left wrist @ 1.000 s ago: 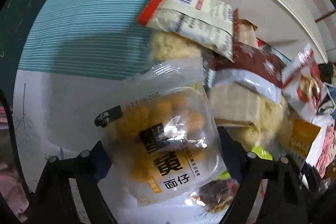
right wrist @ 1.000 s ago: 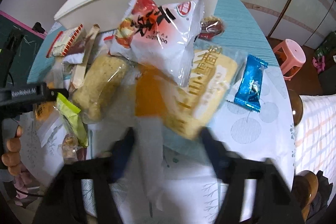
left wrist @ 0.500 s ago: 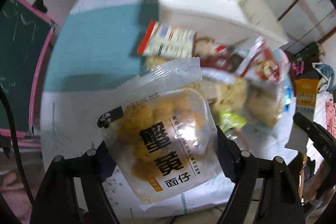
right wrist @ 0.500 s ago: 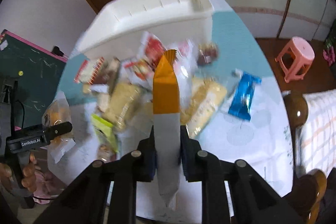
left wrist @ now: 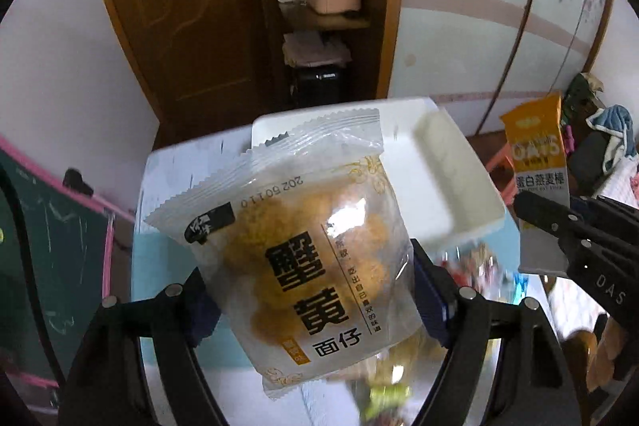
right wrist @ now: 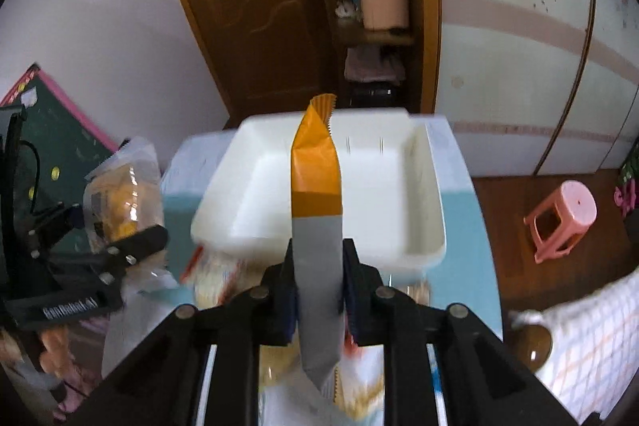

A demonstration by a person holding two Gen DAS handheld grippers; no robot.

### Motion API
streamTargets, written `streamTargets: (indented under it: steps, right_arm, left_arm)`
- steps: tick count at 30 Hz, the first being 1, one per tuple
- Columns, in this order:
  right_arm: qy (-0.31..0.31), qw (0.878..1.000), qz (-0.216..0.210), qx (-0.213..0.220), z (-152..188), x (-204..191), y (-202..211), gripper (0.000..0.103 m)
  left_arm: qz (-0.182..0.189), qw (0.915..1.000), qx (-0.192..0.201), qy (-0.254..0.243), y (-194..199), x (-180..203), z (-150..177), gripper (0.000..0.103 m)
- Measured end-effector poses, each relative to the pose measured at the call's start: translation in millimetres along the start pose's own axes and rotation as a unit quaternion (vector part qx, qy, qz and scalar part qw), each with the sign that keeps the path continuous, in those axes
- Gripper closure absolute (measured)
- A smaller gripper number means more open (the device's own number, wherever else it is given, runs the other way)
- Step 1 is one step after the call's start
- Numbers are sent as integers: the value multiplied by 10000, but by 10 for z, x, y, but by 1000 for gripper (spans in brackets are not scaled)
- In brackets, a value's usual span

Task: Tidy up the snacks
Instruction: 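Lower pastry bag and OATS bar into the white bin and open both tools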

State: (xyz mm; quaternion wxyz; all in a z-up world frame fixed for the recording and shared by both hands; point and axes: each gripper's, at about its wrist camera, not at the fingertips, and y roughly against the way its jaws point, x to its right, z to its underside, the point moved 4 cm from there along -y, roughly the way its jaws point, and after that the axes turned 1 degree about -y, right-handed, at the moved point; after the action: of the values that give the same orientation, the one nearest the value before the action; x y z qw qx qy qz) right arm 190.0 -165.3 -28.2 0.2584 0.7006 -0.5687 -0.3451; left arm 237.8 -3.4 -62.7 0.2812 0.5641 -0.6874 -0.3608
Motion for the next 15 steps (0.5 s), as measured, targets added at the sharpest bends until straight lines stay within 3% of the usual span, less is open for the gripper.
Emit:
streamTargets:
  steps: [3, 4, 7, 8, 12, 15]
  right_arm:
    - [-72, 9999, 48, 78, -279, 49, -148, 83]
    - [-133, 9998, 23, 109, -355, 78, -210, 78]
    - [-397, 9991, 49, 152, -482, 170, -365, 45]
    - [-467, 9987, 58, 181, -497, 194, -398, 42]
    - [-583, 9983, 65, 73, -473, 226, -478, 42]
    - [-441, 9989, 145, 80, -387, 218, -477, 42]
  left_arm:
    - [55, 9999, 8, 112, -159, -1, -229, 19]
    - [143, 9997, -5, 179, -228, -5, -297, 17]
    - [253, 9988, -68, 421, -378, -67, -413, 7]
    - [235, 9984, -105, 508, -432, -75, -416, 4]
    - [362, 9960, -342, 747, -592, -103, -288, 4]
    - [261, 9972, -184, 673, -583, -115, -223, 4]
